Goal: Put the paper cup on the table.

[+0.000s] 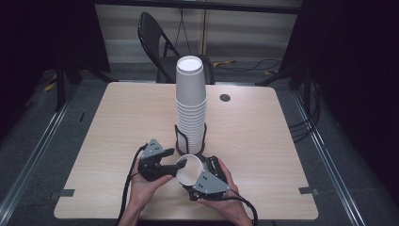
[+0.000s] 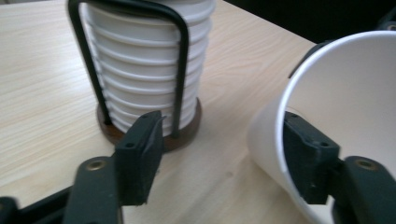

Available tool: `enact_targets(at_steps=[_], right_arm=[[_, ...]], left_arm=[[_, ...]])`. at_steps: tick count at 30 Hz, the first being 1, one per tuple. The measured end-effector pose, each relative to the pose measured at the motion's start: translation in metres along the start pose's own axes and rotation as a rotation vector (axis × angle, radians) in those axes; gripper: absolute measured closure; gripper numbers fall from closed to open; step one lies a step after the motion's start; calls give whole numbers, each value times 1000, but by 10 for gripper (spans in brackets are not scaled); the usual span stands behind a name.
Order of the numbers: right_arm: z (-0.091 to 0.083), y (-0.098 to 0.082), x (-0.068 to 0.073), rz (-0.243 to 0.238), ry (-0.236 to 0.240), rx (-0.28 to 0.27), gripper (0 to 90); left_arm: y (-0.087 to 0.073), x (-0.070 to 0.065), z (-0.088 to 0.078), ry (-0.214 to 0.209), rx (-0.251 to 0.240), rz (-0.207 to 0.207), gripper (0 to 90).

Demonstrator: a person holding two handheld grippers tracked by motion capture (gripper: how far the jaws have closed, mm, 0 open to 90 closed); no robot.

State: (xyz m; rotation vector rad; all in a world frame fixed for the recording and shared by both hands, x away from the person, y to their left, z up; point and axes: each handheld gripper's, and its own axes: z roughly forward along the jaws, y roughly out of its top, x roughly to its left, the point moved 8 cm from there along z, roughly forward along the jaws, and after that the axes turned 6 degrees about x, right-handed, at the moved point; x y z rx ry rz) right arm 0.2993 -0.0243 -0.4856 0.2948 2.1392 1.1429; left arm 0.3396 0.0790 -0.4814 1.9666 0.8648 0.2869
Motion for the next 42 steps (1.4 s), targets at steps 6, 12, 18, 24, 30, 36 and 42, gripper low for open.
enact_targets(at_steps=[6, 12, 18, 24, 30, 36, 42], right_arm=[[1, -4, -5, 51, 10, 11, 120], [0, -11, -11, 100, 7, 22, 120], [-1, -17, -14, 141, 5, 28, 120], [-4, -23, -24, 213, 0, 22, 119], [-8, -31, -37, 303, -8, 15, 119], [-12, -37, -50, 372, -32, 6, 119], [-13, -42, -67, 453, -52, -1, 119]], left_arm=[[2, 2, -3, 30, -58, -24, 292], [3, 5, -6, 29, -104, -58, 220], [2, 8, -10, 50, -146, -61, 166], [-3, 18, -14, 140, -168, -88, 157], [-15, 26, -18, 156, -190, -94, 156], [-25, 27, -23, 199, -212, -64, 157], [-36, 31, -23, 236, -208, -47, 157]])
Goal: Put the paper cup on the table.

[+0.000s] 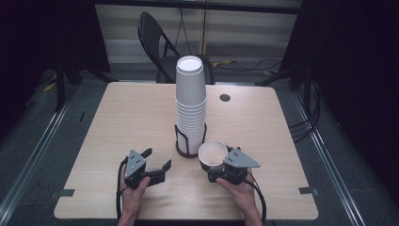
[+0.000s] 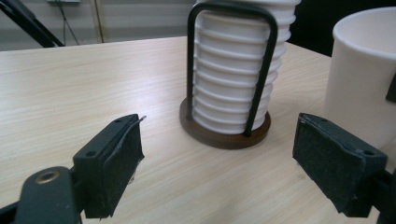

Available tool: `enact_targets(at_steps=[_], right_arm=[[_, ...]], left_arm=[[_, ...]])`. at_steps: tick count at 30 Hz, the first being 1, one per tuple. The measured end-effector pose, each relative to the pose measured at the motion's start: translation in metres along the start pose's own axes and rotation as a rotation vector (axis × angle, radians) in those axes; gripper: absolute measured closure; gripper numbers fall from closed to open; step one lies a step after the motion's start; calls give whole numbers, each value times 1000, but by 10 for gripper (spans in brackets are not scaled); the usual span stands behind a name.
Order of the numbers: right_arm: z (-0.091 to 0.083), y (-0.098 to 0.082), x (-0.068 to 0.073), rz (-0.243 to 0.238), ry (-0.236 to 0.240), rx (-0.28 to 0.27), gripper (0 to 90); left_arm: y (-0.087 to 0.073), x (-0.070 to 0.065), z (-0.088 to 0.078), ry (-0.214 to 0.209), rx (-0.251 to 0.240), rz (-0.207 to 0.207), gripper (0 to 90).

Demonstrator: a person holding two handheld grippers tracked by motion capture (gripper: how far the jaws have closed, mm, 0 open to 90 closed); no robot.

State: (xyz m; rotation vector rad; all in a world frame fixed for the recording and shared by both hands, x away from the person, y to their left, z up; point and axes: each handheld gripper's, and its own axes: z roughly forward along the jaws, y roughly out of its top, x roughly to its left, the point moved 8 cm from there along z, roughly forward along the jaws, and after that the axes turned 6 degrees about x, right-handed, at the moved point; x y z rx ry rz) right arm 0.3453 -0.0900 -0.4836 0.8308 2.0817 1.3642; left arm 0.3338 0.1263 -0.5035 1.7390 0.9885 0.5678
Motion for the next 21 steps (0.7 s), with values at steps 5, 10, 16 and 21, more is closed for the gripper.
enact_targets(at_steps=[5, 10, 16, 21], right_arm=[[-1, 4, -18, 53, -35, -17, 119], [-2, 12, -38, 100, -74, -44, 119], [3, 10, -64, 139, -123, -45, 118], [9, 10, -82, 173, -153, -45, 118]], left_arm=[[-7, 3, 0, 7, 4, -21, 157], [-12, 5, 1, 13, 9, -22, 157], [-13, 0, 2, -7, -8, 3, 157], [-13, 1, 2, -2, -5, -2, 157]])
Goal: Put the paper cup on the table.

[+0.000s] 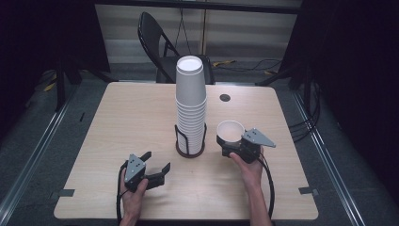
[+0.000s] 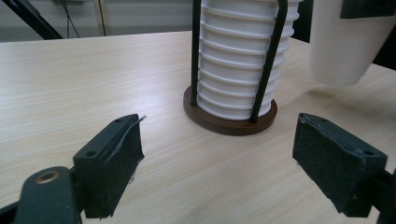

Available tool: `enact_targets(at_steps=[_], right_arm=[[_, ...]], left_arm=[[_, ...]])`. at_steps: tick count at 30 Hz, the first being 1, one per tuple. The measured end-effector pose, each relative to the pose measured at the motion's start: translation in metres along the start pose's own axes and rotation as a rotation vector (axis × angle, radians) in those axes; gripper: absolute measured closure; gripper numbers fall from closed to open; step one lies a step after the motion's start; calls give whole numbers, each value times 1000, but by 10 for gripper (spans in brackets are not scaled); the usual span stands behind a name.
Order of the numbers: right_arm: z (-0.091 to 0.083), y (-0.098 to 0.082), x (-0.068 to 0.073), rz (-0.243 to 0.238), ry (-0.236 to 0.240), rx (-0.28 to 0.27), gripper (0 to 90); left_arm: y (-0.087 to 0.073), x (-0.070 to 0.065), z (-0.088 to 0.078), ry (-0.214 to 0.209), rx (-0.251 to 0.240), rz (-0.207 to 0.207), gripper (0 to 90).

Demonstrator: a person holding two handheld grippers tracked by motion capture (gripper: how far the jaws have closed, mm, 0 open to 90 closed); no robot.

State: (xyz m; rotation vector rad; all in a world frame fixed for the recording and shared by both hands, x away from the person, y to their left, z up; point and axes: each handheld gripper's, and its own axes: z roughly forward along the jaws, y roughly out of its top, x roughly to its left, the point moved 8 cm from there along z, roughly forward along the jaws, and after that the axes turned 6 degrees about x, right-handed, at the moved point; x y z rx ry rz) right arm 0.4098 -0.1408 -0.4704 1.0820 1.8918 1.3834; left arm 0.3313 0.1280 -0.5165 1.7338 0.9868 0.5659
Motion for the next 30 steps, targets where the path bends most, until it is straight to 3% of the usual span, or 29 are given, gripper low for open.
enact_targets(at_steps=[2, 7, 12, 18, 20, 30], right_arm=[[3, 3, -5, 3, -13, -10, 117], [11, 11, -17, 23, -25, -18, 116], [26, 12, -25, 50, -32, -11, 115], [48, 7, -28, 72, -12, 16, 115], [54, 6, -29, 75, -9, 20, 115], [70, 1, -33, 82, -5, 34, 113]], left_arm=[[0, -2, -1, -11, -17, 14, 159], [1, -3, -2, 8, -29, 19, 157], [1, -6, -3, -4, -31, 73, 157], [1, -3, -4, 7, -52, 23, 157], [1, -3, -4, 16, -47, 41, 157], [2, -4, -6, 14, -70, 30, 156]])
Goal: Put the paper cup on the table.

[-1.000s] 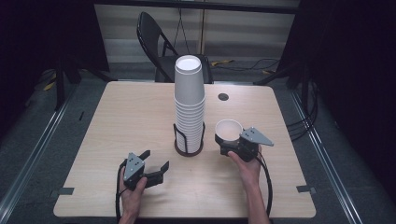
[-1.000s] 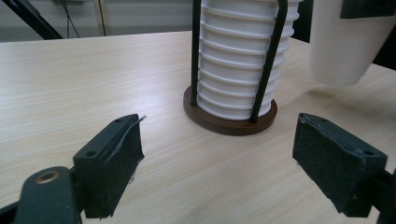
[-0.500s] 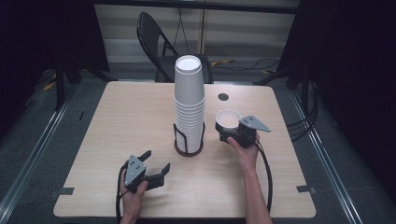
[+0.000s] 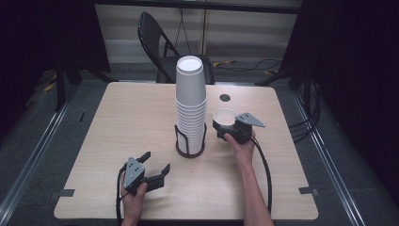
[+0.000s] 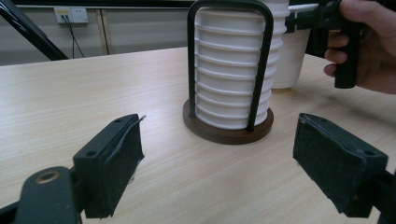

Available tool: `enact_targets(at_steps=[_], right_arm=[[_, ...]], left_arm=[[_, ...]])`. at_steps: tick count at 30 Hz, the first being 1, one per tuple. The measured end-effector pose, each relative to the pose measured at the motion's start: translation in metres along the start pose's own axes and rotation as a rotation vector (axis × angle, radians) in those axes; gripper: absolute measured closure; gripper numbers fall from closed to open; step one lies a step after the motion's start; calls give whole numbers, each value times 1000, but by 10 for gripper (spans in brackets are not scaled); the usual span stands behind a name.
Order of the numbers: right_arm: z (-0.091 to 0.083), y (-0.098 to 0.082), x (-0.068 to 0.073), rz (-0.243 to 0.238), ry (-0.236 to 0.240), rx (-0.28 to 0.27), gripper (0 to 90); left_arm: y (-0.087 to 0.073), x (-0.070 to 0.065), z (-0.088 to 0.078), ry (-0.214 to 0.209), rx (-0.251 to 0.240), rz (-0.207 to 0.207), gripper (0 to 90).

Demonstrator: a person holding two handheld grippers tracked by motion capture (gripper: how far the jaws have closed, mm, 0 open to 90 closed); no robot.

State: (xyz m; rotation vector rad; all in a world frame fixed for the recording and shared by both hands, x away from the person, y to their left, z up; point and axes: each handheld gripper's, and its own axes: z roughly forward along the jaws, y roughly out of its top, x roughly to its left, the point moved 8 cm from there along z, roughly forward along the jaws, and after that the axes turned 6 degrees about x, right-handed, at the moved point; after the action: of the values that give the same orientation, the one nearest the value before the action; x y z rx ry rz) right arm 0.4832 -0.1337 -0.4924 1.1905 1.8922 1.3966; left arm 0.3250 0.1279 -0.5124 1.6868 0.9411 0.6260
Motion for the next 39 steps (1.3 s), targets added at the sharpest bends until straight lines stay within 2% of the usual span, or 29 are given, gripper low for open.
enact_targets(at_steps=[8, 11, 13, 16, 19, 22, 24, 29, 31, 39], right_arm=[[-2, -7, 0, 3, -2, 2, 112], [-7, -11, -2, -14, -5, 19, 115], [-9, -13, -4, 0, -6, 22, 115], [-10, -13, -4, -15, -19, 35, 112], [-10, -15, -4, -4, -20, 48, 111], [-7, -23, -5, 16, -23, 100, 118], [-6, -26, -6, 27, -22, 113, 122], [-6, -38, -8, 17, -46, 205, 130], [-6, -44, -10, 45, -37, 235, 135], [-13, -47, -11, 55, -48, 239, 132]], left_arm=[[0, 2, -1, 11, -9, -13, 155], [0, 1, -1, 11, -5, 0, 155], [0, 1, 0, 13, -4, -3, 156], [1, 2, -2, 22, -19, -5, 156], [1, 2, -2, 19, -21, -4, 157], [1, 2, -2, 19, -22, -2, 157], [1, 2, -3, 19, -25, -1, 157], [1, 1, -2, 25, -18, 7, 159], [0, 1, -2, 25, -17, 9, 158], [1, 1, -2, 27, -18, 5, 159]])
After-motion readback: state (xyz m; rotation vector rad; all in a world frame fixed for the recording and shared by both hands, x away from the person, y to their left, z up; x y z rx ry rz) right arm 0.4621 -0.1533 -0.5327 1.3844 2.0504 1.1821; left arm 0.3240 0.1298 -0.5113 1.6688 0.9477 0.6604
